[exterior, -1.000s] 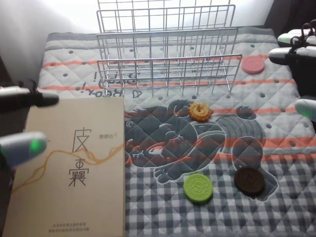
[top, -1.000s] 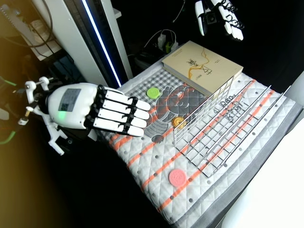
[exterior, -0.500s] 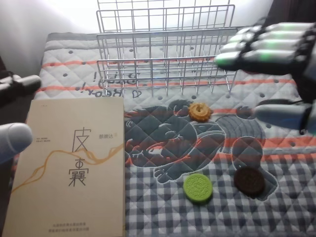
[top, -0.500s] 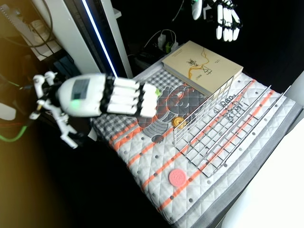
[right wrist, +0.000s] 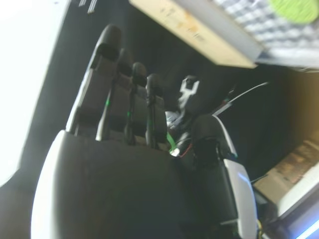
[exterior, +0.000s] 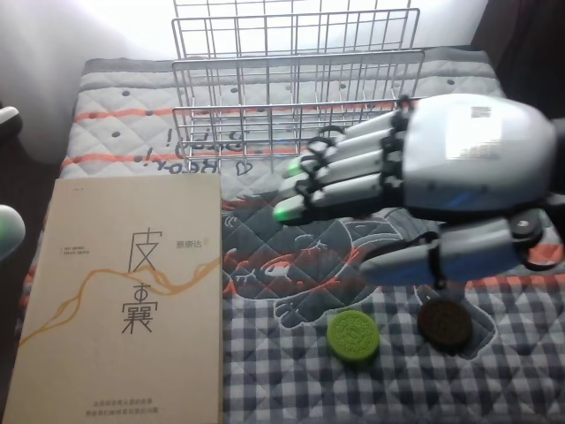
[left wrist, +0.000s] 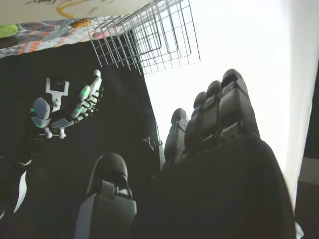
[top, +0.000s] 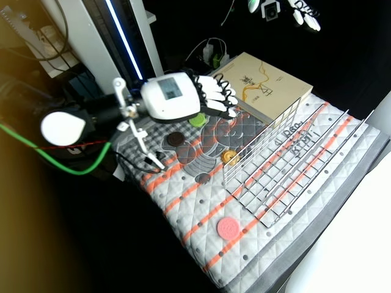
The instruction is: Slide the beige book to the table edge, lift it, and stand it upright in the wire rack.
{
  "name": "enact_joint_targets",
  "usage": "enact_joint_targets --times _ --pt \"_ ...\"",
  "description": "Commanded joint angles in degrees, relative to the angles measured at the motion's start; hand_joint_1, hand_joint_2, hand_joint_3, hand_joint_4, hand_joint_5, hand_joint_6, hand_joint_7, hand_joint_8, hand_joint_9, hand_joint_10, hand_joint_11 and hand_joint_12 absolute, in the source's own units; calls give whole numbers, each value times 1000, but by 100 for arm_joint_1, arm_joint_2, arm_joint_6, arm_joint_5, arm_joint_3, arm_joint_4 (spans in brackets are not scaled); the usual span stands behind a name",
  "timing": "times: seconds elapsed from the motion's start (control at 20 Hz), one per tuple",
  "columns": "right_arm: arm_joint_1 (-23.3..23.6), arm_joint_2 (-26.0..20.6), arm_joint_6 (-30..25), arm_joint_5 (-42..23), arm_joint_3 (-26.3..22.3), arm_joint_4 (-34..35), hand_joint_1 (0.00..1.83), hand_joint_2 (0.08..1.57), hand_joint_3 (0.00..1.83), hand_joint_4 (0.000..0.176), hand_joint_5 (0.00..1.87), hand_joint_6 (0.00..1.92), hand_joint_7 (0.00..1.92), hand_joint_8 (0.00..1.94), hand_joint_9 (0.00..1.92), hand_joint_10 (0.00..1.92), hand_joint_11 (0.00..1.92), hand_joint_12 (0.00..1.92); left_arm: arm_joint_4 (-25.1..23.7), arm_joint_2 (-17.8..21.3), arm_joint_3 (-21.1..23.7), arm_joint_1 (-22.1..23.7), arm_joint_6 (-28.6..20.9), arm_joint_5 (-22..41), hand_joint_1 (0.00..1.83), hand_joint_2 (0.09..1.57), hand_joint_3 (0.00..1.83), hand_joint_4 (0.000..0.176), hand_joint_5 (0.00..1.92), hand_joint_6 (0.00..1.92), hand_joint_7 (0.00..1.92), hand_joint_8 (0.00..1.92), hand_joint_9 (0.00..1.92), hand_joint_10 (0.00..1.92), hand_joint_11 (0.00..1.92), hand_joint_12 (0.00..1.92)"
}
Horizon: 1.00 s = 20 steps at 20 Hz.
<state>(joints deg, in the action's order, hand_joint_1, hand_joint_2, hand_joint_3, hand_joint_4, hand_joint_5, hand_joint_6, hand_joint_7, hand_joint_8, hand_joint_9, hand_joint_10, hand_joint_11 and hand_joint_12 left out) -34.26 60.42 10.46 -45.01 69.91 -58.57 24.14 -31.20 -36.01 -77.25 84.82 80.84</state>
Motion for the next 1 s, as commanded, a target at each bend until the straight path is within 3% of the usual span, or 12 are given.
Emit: enact_joint_targets --times 0.0,0.05,0.1,0.15,0.25,0.35,0.55,0.65,0.7,0.75,0.8,0.95 --pt "154 93 -168 -345 44 184 0 1406 0 0 264 0 281 0 253 0 325 1 58 4 -13 22 -15 697 0 1165 0 130 95 12 0 0 0 0 0 0" --pt "243 232 -365 -256 124 -131 0 1412 1 0 229 0 250 0 227 0 300 0 58 0 -18 22 -15 670 0 1163 0 123 97 12 0 0 0 0 0 0" --pt "315 345 -512 -188 181 -385 0 1430 9 0 242 7 263 7 244 8 319 10 59 -6 -20 22 -16 659 0 1154 0 130 90 8 0 0 0 0 0 0" --pt "377 445 -632 -132 230 -594 0 1430 8 0 244 8 270 10 248 9 326 14 60 -10 -20 22 -17 656 0 1161 0 116 93 9 0 0 0 0 0 0" --pt "466 615 -862 -62 326 -944 0 1409 0 0 279 18 304 19 278 18 365 32 63 -26 -21 22 -21 639 0 1158 0 129 79 2 0 0 0 0 0 0" --pt "513 745 -1087 0 410 -1258 0 1397 0 0 277 14 308 17 283 17 358 30 63 -25 -22 22 -32 614 0 1169 0 119 86 4 0 0 0 0 0 0" --pt "558 975 -1441 182 502 -1931 0 1355 0 0 307 7 334 7 312 12 421 63 63 -50 -40 22 -93 602 0 1162 0 118 90 5 0 0 0 0 0 0" --pt "558 1111 -1632 219 569 -2231 0 1330 0 0 306 5 328 3 320 13 417 63 61 -60 -51 22 -123 594 0 1157 0 125 77 0 0 0 0 0 0 0" --pt "557 1169 -1735 219 602 -2341 0 1327 0 0 290 0 313 0 328 13 398 56 52 -58 -55 22 -135 593 0 1119 0 174 20 0 0 0 0 0 0 0" --pt "557 1174 -1737 219 604 -2348 0 1327 0 0 290 0 313 0 328 13 398 56 51 -58 -56 22 -139 593 0 1119 0 174 20 0 0 0 0 0 0 0" --pt "557 1199 -1739 219 613 -2357 0 1339 0 0 294 3 318 3 328 12 386 51 50 -58 -60 22 -158 593 0 1143 0 139 56 15 0 0 0 0 0 0" --pt "567 1279 -1739 219 657 -2300 0 1365 3 0 284 0 315 1 314 4 373 47 50 -71 -65 22 -175 580 0 1146 0 121 82 21 0 0 0 0 0 0"
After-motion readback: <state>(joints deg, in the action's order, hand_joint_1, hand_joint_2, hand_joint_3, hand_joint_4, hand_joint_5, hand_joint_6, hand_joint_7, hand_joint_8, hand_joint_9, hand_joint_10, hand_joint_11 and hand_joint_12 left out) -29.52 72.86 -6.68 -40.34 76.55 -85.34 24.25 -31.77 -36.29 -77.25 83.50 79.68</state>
